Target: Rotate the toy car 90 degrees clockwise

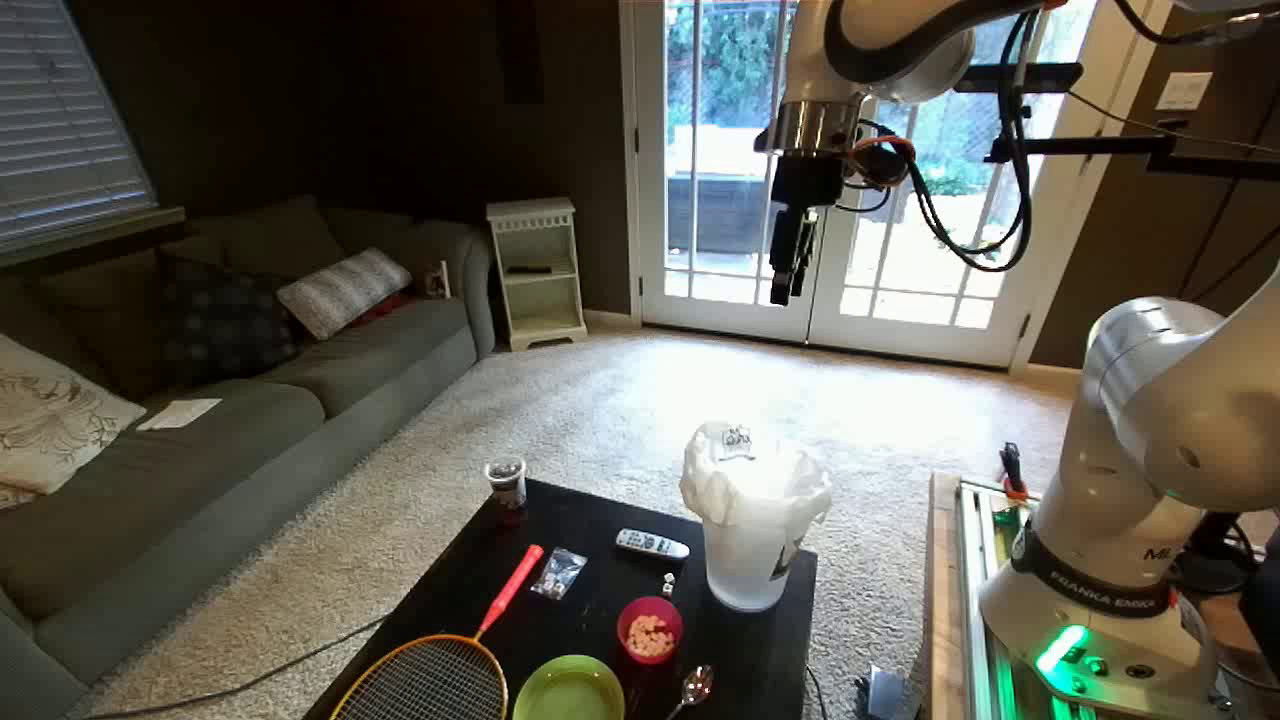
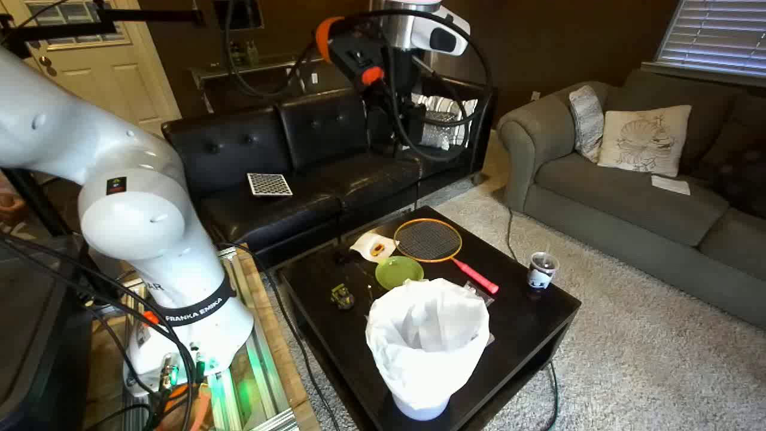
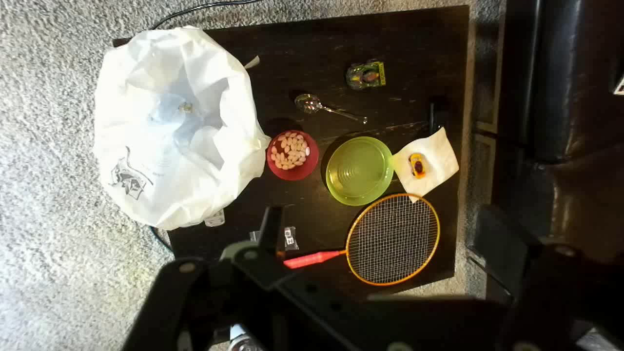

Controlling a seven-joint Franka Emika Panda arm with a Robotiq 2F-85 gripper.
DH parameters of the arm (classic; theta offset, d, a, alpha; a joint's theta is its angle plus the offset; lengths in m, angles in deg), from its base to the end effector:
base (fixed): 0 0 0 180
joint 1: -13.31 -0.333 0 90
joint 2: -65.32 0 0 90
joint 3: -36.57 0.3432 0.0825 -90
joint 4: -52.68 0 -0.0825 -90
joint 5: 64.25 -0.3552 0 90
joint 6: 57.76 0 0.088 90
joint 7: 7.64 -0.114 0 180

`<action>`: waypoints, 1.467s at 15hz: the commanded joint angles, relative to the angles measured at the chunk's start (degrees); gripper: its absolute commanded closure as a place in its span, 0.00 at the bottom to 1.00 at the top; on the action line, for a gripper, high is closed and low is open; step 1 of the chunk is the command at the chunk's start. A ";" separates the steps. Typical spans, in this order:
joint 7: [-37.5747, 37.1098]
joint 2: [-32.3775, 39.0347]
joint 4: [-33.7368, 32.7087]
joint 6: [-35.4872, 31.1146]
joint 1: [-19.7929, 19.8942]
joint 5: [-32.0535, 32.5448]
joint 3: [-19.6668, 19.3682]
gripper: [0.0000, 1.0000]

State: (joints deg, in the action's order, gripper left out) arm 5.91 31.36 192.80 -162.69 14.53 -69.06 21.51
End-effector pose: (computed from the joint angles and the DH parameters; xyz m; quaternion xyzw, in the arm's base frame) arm 0.3152 -0.0984 0.5223 -0.9933 0.0123 -0.0077 0.1143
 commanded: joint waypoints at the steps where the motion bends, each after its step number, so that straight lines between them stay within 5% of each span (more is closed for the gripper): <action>1: 0.72 0.27 -0.13 0.20 1.56 -0.76 1.27 0.00; 10: 3.68 1.66 0.40 0.51 -0.06 0.82 2.70 0.00; 22: 12.57 13.47 8.36 -10.29 -12.14 3.98 17.86 0.00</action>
State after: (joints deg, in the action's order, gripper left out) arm 15.93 41.09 200.77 -169.93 4.52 -67.65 37.14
